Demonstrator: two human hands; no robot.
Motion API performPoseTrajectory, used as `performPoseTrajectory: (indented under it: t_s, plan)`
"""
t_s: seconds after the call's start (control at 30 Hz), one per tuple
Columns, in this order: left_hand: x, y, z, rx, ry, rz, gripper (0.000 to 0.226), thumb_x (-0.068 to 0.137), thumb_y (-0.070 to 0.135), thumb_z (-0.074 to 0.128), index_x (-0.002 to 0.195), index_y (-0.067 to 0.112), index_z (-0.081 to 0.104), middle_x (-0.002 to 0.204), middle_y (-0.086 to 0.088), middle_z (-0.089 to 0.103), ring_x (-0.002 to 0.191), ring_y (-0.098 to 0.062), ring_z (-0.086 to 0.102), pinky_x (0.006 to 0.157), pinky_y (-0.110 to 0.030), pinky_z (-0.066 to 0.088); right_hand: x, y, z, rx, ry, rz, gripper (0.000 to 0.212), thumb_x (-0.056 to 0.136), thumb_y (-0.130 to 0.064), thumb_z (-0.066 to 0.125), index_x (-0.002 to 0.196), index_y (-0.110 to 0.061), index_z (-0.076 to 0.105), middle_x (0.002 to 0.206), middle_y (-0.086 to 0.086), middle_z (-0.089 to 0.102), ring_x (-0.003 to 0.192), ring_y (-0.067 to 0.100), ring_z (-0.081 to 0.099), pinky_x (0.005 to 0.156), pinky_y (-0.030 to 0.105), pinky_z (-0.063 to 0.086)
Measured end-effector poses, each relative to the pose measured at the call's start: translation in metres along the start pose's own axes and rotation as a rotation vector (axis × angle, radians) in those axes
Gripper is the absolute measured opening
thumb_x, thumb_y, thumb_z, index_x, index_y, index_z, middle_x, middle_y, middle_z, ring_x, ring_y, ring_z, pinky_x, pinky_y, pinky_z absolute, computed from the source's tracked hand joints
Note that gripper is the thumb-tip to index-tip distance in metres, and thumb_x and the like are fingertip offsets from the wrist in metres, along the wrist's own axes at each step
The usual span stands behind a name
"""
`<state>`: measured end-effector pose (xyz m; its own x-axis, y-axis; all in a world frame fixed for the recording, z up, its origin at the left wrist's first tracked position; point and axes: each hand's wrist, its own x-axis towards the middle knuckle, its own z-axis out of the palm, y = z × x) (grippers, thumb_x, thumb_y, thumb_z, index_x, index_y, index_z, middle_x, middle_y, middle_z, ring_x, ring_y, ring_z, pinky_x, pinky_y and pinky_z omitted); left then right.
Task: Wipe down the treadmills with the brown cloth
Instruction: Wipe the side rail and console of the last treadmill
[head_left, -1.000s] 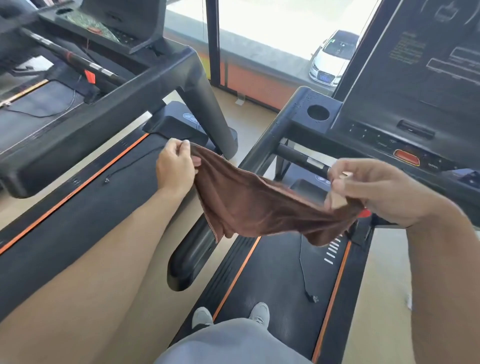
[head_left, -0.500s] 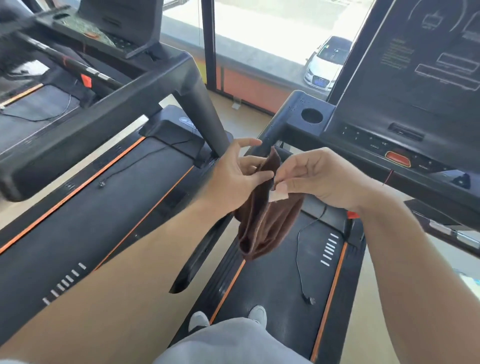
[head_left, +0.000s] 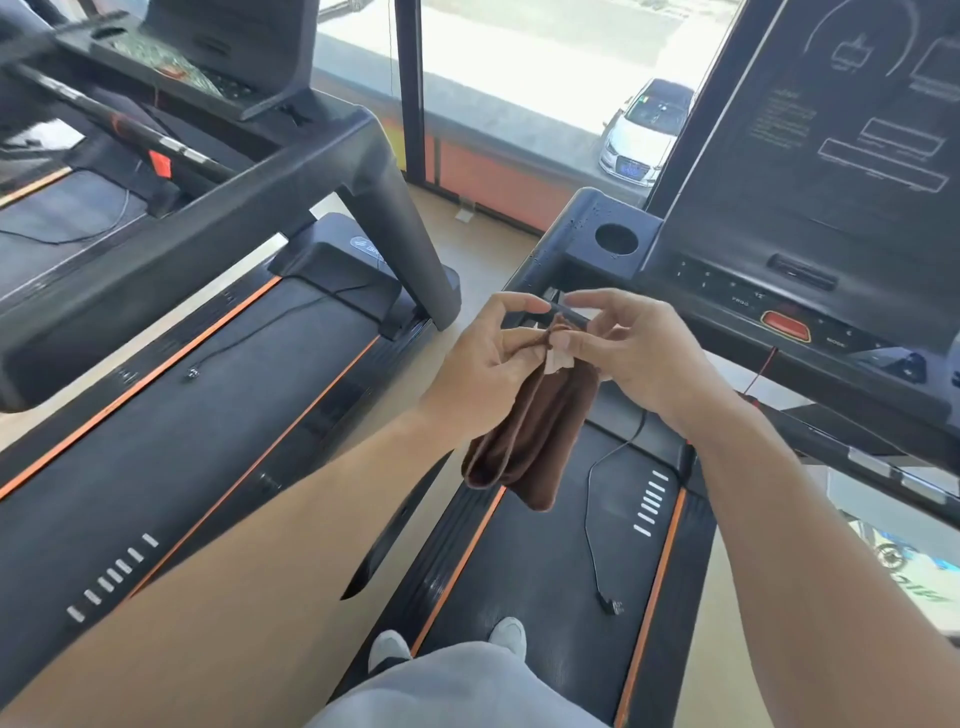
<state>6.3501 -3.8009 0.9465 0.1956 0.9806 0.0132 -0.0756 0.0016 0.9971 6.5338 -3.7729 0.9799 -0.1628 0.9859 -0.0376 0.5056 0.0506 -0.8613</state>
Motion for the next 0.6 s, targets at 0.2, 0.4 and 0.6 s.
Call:
performPoseTrajectory:
  t_s: [0.2, 0.4, 0.6]
  plan:
    - [-0.002, -0.020, 0.001, 0.101, 0.116, 0.008, 0.031, 0.093, -0.006, 0.059, 0.115, 0.016, 0.055, 0.096, -0.005, 0.078, 0.089, -0.026, 0.071, 0.086, -0.036, 0.052, -0.013, -0.001, 0.017, 0.007, 0.129, -0.165, 0.013, 0.090, -0.017, 0.080, 0.089, -0.030, 0.081, 0.095, -0.005, 0.069, 0.079, 0.008, 0.063, 0.073, 0.016, 0.048]
    - [-0.015, -0.069, -0.016, 0.698, 0.215, -0.164, 0.041, 0.082, -0.009, 0.058, 0.099, 0.028, 0.062, 0.090, 0.011, 0.071, 0.086, -0.014, 0.069, 0.071, -0.030, 0.056, -0.019, -0.001, 0.016, 0.236, 0.402, -0.152, 0.013, 0.099, -0.019, 0.070, 0.089, -0.028, 0.072, 0.089, -0.011, 0.075, 0.089, 0.011, 0.069, 0.083, 0.029, 0.053]
    - [-0.010, -0.071, -0.045, 0.703, 0.001, -0.483, 0.032, 0.081, 0.004, 0.072, 0.098, 0.031, 0.067, 0.094, 0.013, 0.074, 0.089, -0.017, 0.072, 0.071, -0.042, 0.064, -0.018, 0.020, -0.014, 0.220, 0.700, -0.089, 0.013, 0.098, -0.025, 0.068, 0.088, -0.032, 0.070, 0.085, -0.012, 0.072, 0.081, 0.009, 0.066, 0.086, 0.040, 0.055]
